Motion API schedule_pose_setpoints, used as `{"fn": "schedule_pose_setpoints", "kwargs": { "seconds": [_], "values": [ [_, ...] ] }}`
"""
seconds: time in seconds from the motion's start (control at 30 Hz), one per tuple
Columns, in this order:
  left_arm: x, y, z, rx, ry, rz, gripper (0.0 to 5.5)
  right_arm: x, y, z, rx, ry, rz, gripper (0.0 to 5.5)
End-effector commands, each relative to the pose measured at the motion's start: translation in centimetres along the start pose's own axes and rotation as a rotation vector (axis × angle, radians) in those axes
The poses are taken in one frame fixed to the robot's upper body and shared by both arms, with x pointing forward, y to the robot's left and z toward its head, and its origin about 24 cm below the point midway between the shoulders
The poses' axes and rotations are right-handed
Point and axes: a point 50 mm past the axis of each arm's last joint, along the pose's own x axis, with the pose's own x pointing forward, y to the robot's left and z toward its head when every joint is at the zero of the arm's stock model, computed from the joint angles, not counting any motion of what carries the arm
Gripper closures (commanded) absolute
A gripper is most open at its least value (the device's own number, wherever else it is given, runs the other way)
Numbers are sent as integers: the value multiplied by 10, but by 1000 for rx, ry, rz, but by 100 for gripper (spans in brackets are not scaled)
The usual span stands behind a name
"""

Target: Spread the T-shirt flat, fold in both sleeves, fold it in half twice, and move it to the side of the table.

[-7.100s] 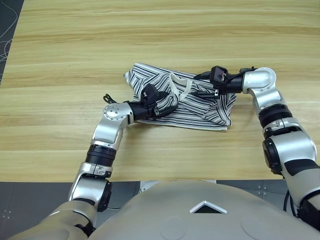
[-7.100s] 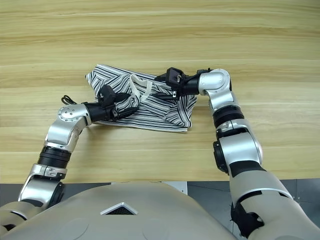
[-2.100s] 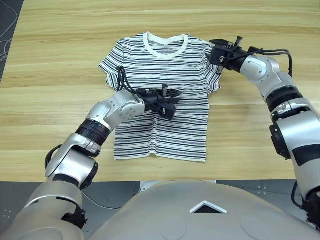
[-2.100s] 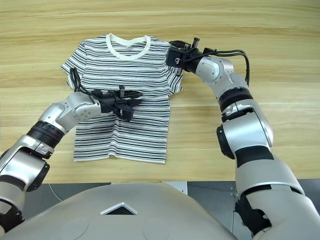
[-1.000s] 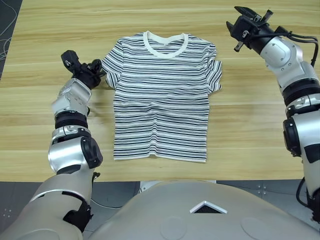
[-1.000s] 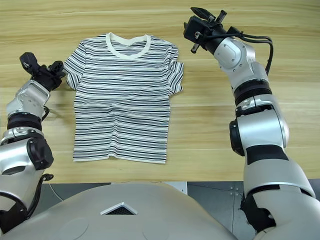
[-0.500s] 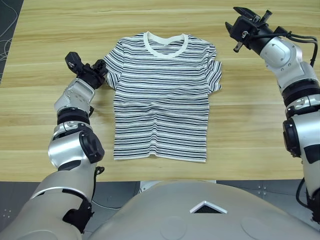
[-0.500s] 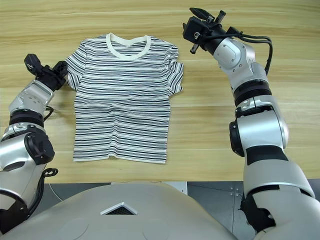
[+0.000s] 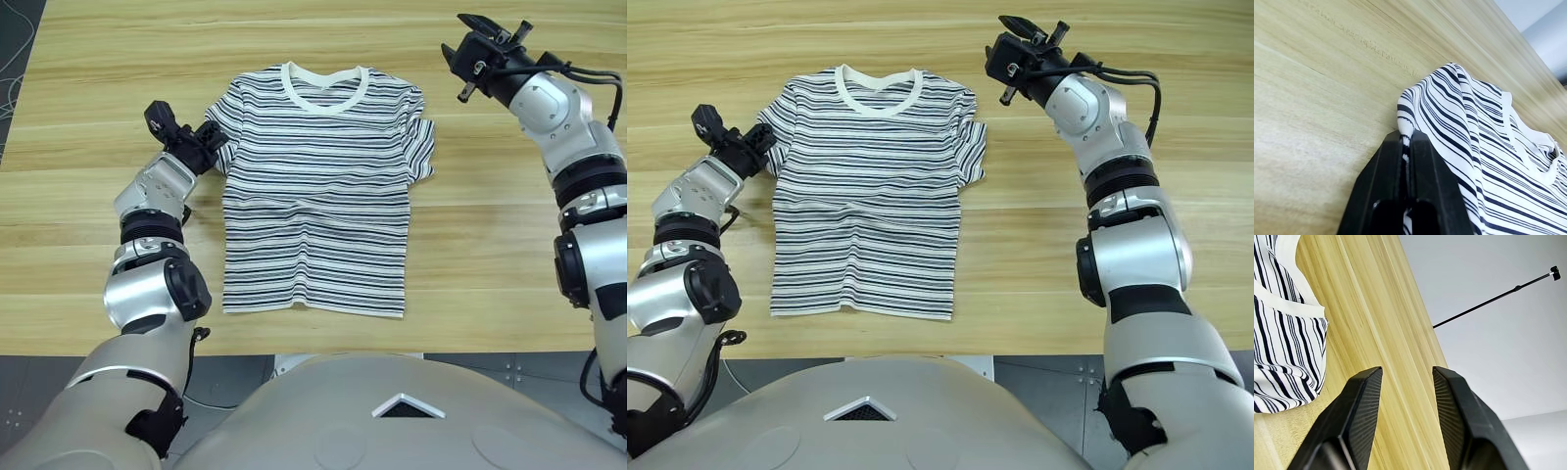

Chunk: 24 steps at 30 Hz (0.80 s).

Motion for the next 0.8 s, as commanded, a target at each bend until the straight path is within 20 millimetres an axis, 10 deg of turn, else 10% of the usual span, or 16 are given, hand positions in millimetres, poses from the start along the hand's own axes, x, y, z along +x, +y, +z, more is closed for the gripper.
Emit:
{"fn": "schedule_pose_setpoints", "kwargs": {
  "seconds": [0.03,0.43,0.8],
  "values": [
    [1,-4,0,-28,-33,-7,538,0,-1,-1,14,12,-1,359],
    [0,-34,26,-31,-178,-146,538,3,4,1,17,9,16,359],
    [1,-67,-22,161,7,-255,538,7,4,5,17,0,21,359]
  ]
}}
